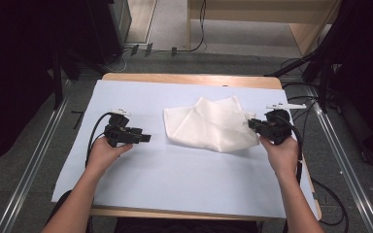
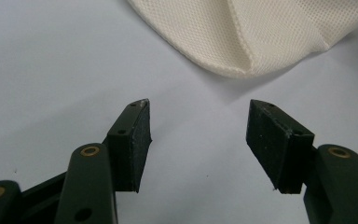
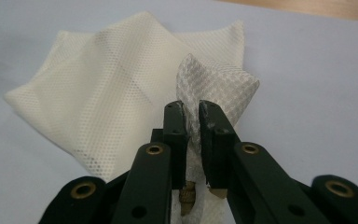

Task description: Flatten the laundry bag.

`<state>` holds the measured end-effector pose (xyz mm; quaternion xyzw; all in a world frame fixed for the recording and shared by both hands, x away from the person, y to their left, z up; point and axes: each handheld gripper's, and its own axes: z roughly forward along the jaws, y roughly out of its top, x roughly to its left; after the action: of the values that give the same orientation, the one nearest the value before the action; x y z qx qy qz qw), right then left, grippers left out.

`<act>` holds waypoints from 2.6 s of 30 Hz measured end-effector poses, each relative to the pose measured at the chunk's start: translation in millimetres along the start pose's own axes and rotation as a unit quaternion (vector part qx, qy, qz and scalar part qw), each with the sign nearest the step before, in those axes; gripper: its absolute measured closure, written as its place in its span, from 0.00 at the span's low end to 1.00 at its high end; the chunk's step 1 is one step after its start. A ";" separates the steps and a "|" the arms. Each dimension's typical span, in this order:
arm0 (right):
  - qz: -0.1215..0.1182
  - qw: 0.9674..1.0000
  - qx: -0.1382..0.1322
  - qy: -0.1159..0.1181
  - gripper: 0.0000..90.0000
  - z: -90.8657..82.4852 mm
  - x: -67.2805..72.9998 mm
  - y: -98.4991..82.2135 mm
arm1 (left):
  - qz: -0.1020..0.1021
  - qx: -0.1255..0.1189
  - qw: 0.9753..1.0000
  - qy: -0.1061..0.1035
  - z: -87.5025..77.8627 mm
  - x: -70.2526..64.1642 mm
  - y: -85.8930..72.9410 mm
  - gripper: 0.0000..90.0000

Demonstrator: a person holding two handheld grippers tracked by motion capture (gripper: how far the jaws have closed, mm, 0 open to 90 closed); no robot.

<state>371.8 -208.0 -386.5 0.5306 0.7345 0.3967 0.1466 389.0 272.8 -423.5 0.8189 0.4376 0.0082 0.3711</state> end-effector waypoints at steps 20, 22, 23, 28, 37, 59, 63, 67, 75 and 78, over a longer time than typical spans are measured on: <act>0.046 0.998 0.036 -0.015 0.72 8.5 -41.7 -40.2 | 0.002 0.005 1.000 -0.004 3.0 -2.2 0.8 0.46; 0.041 0.998 0.028 -0.026 0.69 2.8 -41.6 -36.8 | 0.003 0.005 1.000 -0.002 1.9 -1.7 0.7 0.46; 0.042 0.999 0.021 -0.027 0.68 -0.9 -41.7 -34.1 | 0.003 0.005 1.000 -0.002 1.4 -1.5 0.5 0.46; 0.039 0.999 -0.002 -0.030 0.67 -13.9 -43.0 -21.2 | -0.002 0.002 1.000 -0.002 0.7 -0.8 -0.3 0.46; 0.031 0.999 0.004 -0.007 0.68 -0.6 -36.3 -8.3 | 0.001 0.004 1.000 -0.004 0.3 -2.3 -1.5 0.46; -0.008 0.999 0.045 0.028 0.65 65.6 -10.6 14.1 | -0.002 -0.003 1.000 -0.004 -4.3 -1.4 -4.4 0.45; -0.007 0.998 0.050 0.027 0.65 73.3 -10.2 17.8 | -0.002 -0.003 1.000 -0.003 -4.3 -1.9 -4.6 0.45; -0.008 0.998 0.057 0.026 0.65 81.8 -11.2 20.3 | -0.003 -0.003 1.000 -0.003 -4.2 -1.9 -4.6 0.45; 0.002 0.997 0.070 0.026 0.65 101.0 -14.6 25.1 | -0.002 -0.002 1.000 -0.003 -4.6 -1.5 -4.8 0.45; 0.004 0.997 0.073 0.024 0.65 106.7 -16.0 26.2 | -0.003 -0.004 1.000 -0.004 -5.0 -1.3 -5.2 0.45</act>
<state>463.4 -173.6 -438.9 0.5332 0.7629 0.3549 0.0882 382.9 276.6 -422.7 0.8162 0.4390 0.0057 0.3756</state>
